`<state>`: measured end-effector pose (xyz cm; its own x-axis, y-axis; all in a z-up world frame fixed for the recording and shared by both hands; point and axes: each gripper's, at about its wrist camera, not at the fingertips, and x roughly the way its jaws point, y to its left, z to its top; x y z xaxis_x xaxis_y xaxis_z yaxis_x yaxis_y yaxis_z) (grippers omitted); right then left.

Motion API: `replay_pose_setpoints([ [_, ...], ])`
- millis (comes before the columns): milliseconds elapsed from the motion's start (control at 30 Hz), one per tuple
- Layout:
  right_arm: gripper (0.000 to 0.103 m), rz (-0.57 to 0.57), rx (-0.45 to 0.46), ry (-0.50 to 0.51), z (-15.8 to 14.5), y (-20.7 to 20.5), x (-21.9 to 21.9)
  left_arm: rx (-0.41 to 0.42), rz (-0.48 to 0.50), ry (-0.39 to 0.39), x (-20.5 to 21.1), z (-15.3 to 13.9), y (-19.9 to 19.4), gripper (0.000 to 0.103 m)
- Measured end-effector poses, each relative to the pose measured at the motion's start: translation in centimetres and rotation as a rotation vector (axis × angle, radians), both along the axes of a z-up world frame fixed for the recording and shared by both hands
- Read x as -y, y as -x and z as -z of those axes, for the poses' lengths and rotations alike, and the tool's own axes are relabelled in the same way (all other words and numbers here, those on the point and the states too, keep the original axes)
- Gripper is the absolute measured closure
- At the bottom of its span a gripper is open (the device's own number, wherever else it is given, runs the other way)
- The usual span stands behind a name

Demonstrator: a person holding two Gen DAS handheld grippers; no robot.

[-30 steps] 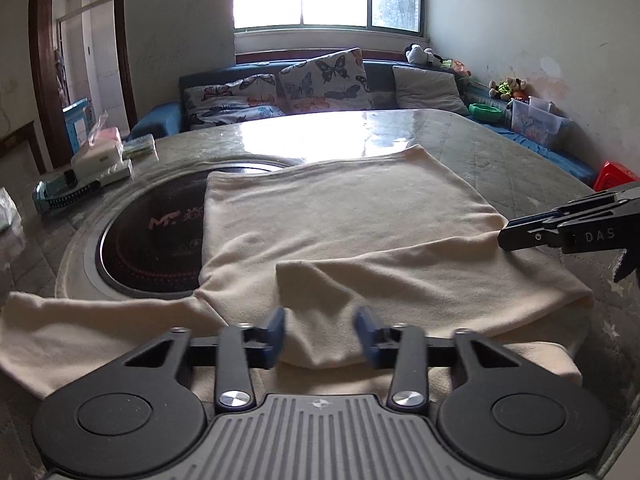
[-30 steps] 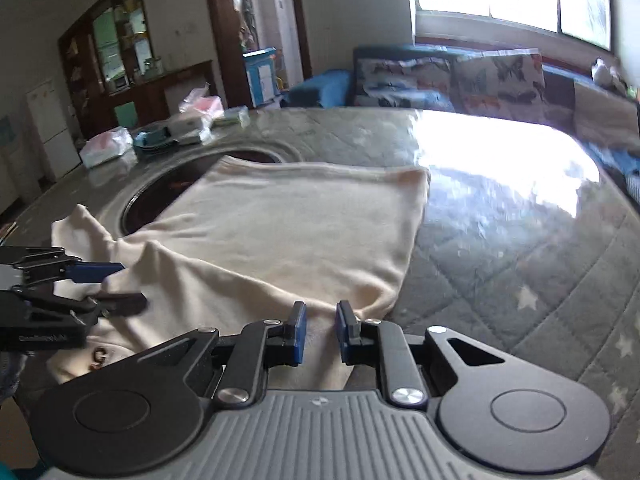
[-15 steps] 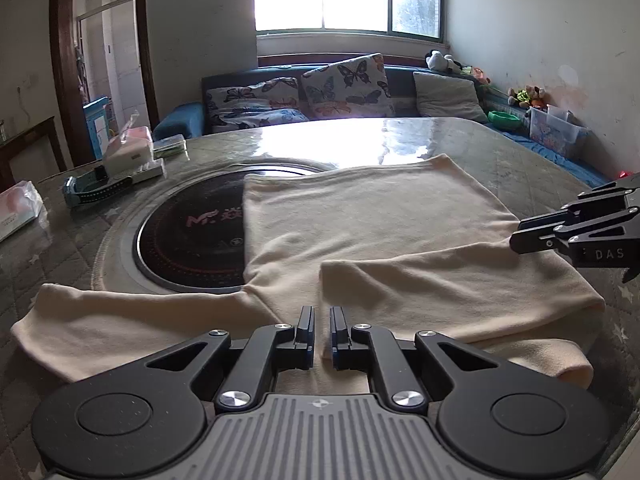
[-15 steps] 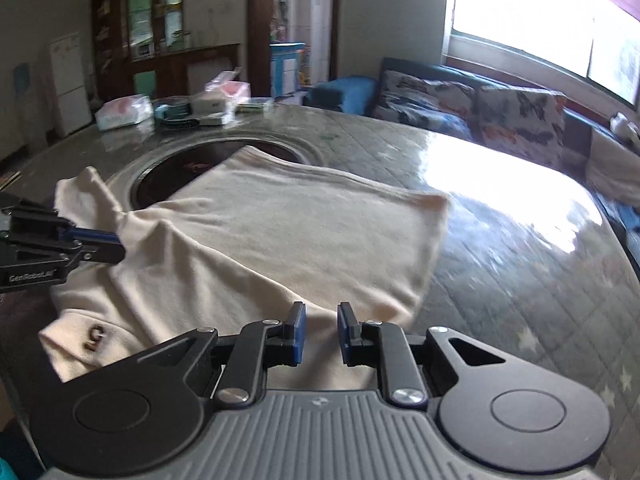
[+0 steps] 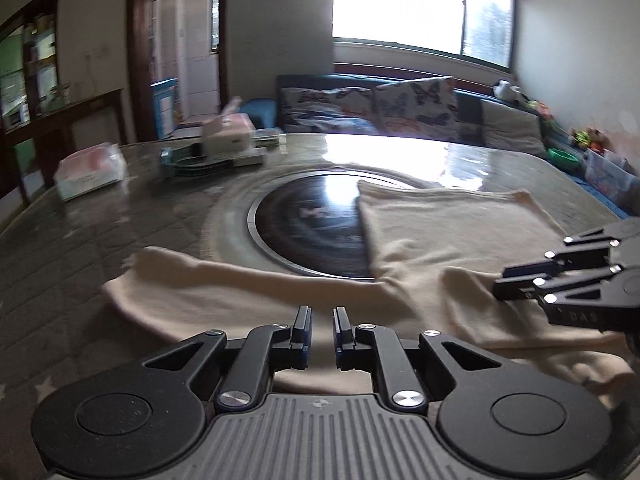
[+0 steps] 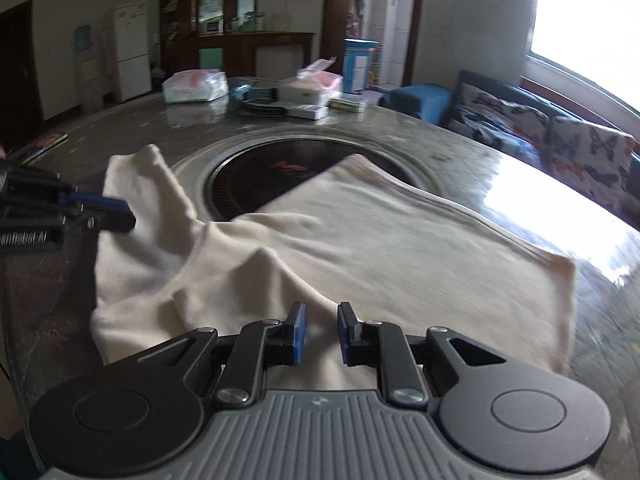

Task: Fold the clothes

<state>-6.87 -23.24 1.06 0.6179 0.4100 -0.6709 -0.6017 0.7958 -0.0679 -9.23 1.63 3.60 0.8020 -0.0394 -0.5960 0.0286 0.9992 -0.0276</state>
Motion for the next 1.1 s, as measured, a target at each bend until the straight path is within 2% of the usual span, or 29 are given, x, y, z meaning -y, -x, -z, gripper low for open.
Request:
replay_pose_setpoints([
  [33, 0.086, -0.008, 0.008, 0.006, 0.1, 0.0, -0.5, -0.003, -0.024, 0.003, -0.7, 0.0, -0.1, 0.083],
  [100, 0.086, -0.023, 0.024, 0.016, 0.1, 0.1, -1.4, -0.001, -0.072, 0.002, -1.8, 0.0, -0.3, 0.07],
  [200, 0.086, -0.063, 0.029, 0.014, -0.1, 0.5, -2.5, 0.005, -0.136, -0.002, -3.5, 0.0, -0.5, 0.066],
  [267, 0.086, -0.091, 0.036, 0.015, -0.4, 1.0, -2.8, 0.01, -0.179, -0.006, -4.5, -0.1, -0.7, 0.06],
  [433, 0.086, -0.144, 0.019, 0.027, -0.5, 2.0, -3.1, 0.008, -0.285, -0.004, -6.6, 0.1, -1.6, 0.054],
  [500, 0.086, -0.159, 0.013, 0.033, -0.2, 2.3, -3.3, 0.002, -0.34, -0.002, -7.4, 0.3, -2.0, 0.047],
  [667, 0.085, -0.159, 0.022, 0.005, -0.8, 2.8, -3.0, -0.024, -0.445, 0.021, -9.4, 0.9, -3.1, 0.046],
  [767, 0.085, -0.141, 0.034, -0.007, -1.4, 2.9, -2.4, -0.031, -0.453, 0.062, -10.0, 1.1, -3.6, 0.048],
  [800, 0.085, -0.133, 0.038, -0.01, -1.6, 3.0, -2.1, -0.032, -0.452, 0.078, -10.2, 1.2, -3.7, 0.052],
  [833, 0.085, -0.125, 0.041, -0.015, -1.8, 3.0, -1.8, -0.033, -0.451, 0.095, -10.3, 1.2, -3.8, 0.057],
  [867, 0.084, -0.117, 0.043, -0.02, -2.0, 3.1, -1.5, -0.035, -0.45, 0.111, -10.5, 1.2, -4.0, 0.066],
  [900, 0.084, -0.11, 0.044, -0.024, -2.1, 3.2, -1.2, -0.036, -0.448, 0.127, -10.7, 1.3, -4.1, 0.083],
  [933, 0.084, -0.103, 0.045, -0.028, -2.2, 3.3, -0.9, -0.038, -0.447, 0.144, -10.8, 1.3, -4.2, 0.089],
  [1000, 0.084, -0.078, 0.048, -0.039, -2.6, 3.6, 0.1, -0.041, -0.445, 0.176, -11.1, 1.4, -4.5, 0.098],
  [1100, 0.084, -0.038, 0.056, -0.05, -2.9, 4.1, 1.6, 0.013, -0.385, 0.195, -10.0, -0.1, -4.0, 0.1],
])
